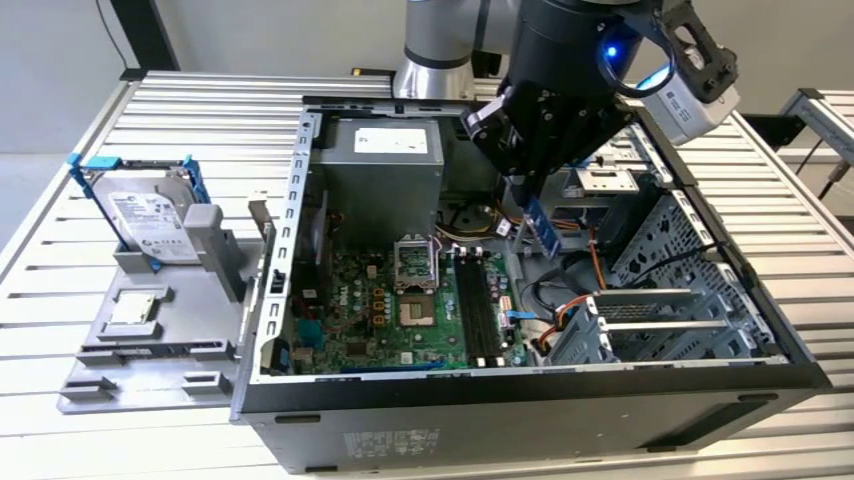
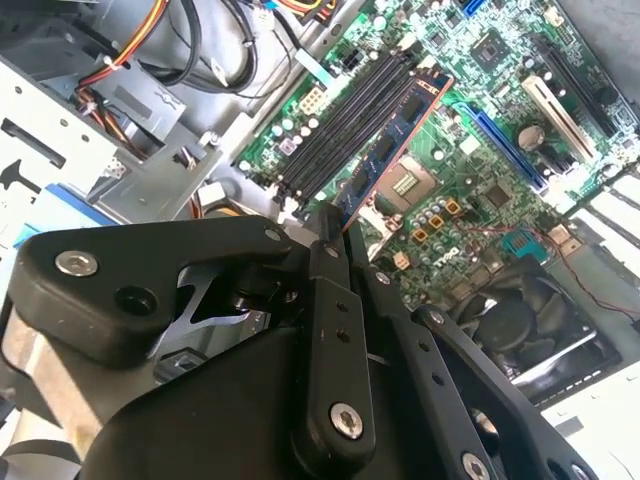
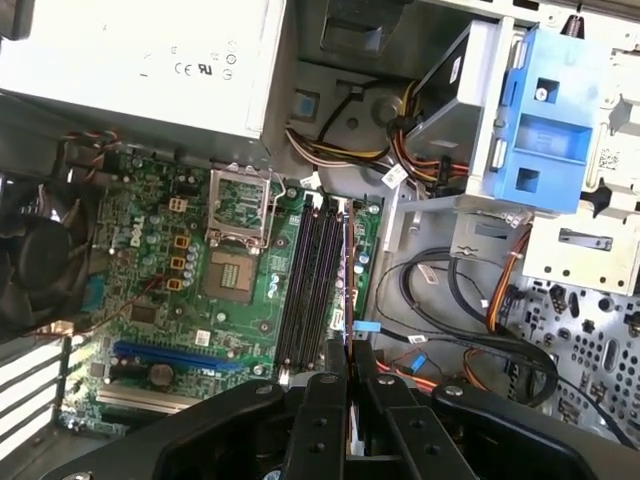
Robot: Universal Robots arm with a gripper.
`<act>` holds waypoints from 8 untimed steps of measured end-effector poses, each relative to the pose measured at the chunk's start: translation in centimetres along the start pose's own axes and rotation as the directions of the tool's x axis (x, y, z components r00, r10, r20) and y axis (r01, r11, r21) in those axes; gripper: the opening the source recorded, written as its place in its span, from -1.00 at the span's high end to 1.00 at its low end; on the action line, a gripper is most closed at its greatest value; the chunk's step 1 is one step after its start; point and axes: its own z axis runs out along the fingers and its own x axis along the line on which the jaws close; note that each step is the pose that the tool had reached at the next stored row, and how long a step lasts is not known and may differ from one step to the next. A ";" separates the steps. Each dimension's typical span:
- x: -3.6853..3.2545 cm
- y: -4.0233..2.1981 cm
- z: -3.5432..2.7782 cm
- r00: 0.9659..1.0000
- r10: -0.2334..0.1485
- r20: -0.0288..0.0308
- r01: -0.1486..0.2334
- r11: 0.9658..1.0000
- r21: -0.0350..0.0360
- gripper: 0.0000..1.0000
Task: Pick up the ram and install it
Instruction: 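Insert the ram into the slot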
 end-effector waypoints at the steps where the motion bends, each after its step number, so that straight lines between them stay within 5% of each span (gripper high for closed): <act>1: 0.00 0.00 0.05 1.000 0.000 0.000 0.000 1.000 0.000 1.00; 8: 0.01 -0.01 0.30 1.000 0.002 0.000 -0.002 1.000 0.000 1.00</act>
